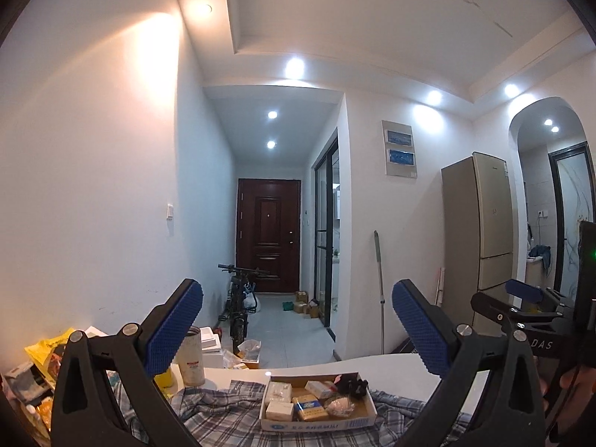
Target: Organize objects
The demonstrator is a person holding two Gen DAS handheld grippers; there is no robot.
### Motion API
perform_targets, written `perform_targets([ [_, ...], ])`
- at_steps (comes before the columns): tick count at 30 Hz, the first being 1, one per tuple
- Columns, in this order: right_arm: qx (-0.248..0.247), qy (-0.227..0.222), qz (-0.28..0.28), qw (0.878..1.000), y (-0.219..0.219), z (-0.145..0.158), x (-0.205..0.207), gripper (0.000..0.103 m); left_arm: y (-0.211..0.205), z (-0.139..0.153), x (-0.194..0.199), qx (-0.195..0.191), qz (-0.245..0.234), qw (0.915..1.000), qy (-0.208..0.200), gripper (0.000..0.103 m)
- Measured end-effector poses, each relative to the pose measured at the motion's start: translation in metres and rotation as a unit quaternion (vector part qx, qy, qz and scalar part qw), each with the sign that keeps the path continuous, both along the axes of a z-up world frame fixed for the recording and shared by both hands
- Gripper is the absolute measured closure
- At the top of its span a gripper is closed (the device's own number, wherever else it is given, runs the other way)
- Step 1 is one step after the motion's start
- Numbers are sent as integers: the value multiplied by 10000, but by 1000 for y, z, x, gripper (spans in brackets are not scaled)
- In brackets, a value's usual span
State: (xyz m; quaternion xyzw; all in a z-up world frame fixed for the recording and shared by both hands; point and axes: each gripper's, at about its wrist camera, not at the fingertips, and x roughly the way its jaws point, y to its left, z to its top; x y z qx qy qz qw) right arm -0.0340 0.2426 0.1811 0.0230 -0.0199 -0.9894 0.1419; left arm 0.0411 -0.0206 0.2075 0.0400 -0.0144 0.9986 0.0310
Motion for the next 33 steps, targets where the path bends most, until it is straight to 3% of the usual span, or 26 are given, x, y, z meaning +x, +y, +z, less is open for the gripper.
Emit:
perform_targets([
  [6,40,-36,-449,9990,4,-37,12,0,-5,-41,1,230,-61,9993,-304,0],
  [10,422,-407,-411,9974,-2,-70,4,0,-4,-73,-10,167,341,9979,-518,0],
  [15,680,-583,-393,9952,-8,-108,-1,0,3,-118,-27,-36,382,9950,-923,0],
  [20,534,-787,-248,9952,-7,-142,-3,0,-9,-154,-36,449,194,9925,-1120,0],
  [23,463,-767,-305,9955,-7,-155,-5,0,-16,-170,-37,664,353,9906,-1139,0],
  [27,553,-584,-642,9947,-12,-169,-4,0,-9,-188,-43,442,592,9909,-1121,0],
  [33,521,-747,-472,9947,-10,-174,-10,0,0,-197,-50,224,353,9906,-1301,0],
])
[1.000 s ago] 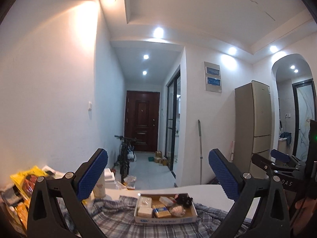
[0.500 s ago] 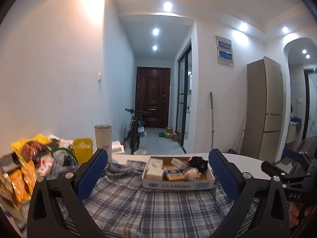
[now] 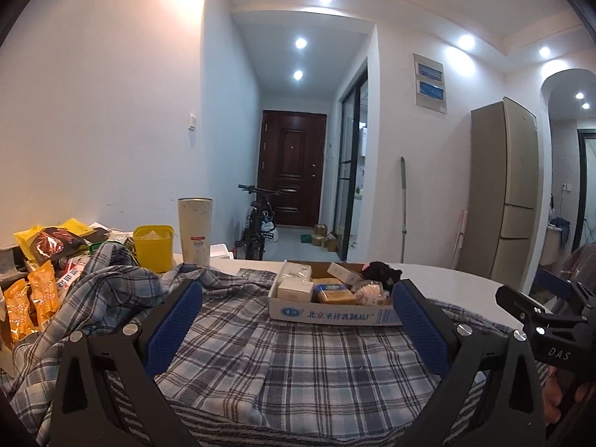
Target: Organize objects
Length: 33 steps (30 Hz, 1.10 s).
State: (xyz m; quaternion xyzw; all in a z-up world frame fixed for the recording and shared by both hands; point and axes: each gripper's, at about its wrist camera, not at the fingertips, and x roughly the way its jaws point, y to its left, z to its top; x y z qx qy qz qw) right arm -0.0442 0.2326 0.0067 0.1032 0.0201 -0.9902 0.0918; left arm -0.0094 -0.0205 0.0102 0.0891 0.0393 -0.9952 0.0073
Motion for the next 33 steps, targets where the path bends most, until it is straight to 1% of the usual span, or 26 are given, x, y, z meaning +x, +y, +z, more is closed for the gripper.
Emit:
perform_targets([
  [4,-38,-137,-140,9998,2,-4,-4,0,2,-5,-7,-43,-14,9998,-189,0],
  [11,-95,-194,-135,9997,5,-3,-6,0,4,-5,-1,-80,-47,9999,-58,0],
  [15,-86,-216,-114,9997,5,-3,-6,0,5,-4,-3,-107,13,9999,-114,0],
  [18,-59,-267,-119,9996,4,-5,-8,0,3,-3,0,-77,52,9999,-77,0],
  [26,-98,-215,-138,9996,5,-4,-6,0,8,-2,0,-200,-98,9997,-77,0],
  [33,-138,-133,-122,9997,6,-3,-4,0,6,-3,-3,-161,-94,9997,-154,0],
])
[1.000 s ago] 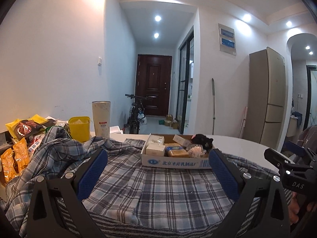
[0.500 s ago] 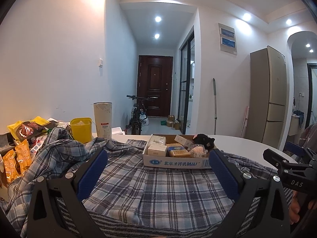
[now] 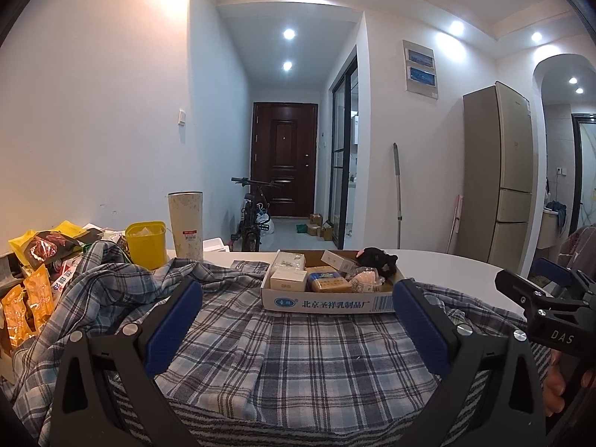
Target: Organize objects
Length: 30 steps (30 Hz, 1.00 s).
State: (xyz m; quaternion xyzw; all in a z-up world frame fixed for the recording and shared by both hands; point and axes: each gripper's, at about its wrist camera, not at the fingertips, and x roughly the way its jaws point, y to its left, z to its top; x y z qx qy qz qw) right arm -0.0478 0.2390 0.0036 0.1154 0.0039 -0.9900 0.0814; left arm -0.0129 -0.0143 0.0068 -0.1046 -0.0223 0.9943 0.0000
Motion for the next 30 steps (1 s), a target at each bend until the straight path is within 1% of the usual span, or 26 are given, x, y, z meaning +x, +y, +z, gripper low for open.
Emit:
perform_targets([
  [3,-17,14,11,10000,1,0,0,0,0,-2,-4,-16,41,10000,-82,0],
  [6,-56,89,-13,9999,2,1,3,0,1,-4,-6,-86,202,9997,-99,0],
  [10,-151,168,-66,9997,8,2,7,0,1,-5,-9,-88,154,9997,-155,0],
  [16,-243,122,-9,9996,11,2,7,0,-2,-6,-12,-45,178,9996,-233,0],
  [24,-158,86,-76,9998,6,2,6,0,-2,-6,-12,-52,170,9996,-211,0],
  [30,-93,-38,-55,9999,4,0,2,0,-1,-4,-4,-34,174,9998,-27,0],
])
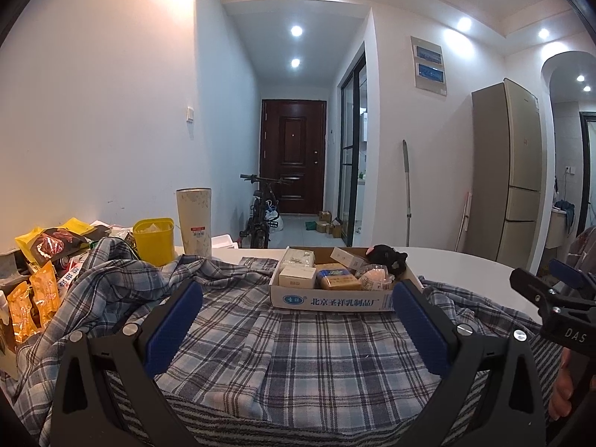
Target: Organize objects
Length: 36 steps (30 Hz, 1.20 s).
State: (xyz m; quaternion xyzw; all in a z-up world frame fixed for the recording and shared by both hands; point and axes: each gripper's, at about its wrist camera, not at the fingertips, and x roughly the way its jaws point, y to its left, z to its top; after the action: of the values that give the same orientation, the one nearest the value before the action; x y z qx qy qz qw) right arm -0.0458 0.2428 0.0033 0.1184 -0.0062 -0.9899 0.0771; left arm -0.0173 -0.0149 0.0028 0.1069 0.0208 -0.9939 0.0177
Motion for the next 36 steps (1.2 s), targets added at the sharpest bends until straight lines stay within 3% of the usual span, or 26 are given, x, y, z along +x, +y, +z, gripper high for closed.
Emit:
perform_targets([
  [36,115,-308,31,9995,-7,-5,-11,0,1,3,5,8,-37,10000,-23,0],
])
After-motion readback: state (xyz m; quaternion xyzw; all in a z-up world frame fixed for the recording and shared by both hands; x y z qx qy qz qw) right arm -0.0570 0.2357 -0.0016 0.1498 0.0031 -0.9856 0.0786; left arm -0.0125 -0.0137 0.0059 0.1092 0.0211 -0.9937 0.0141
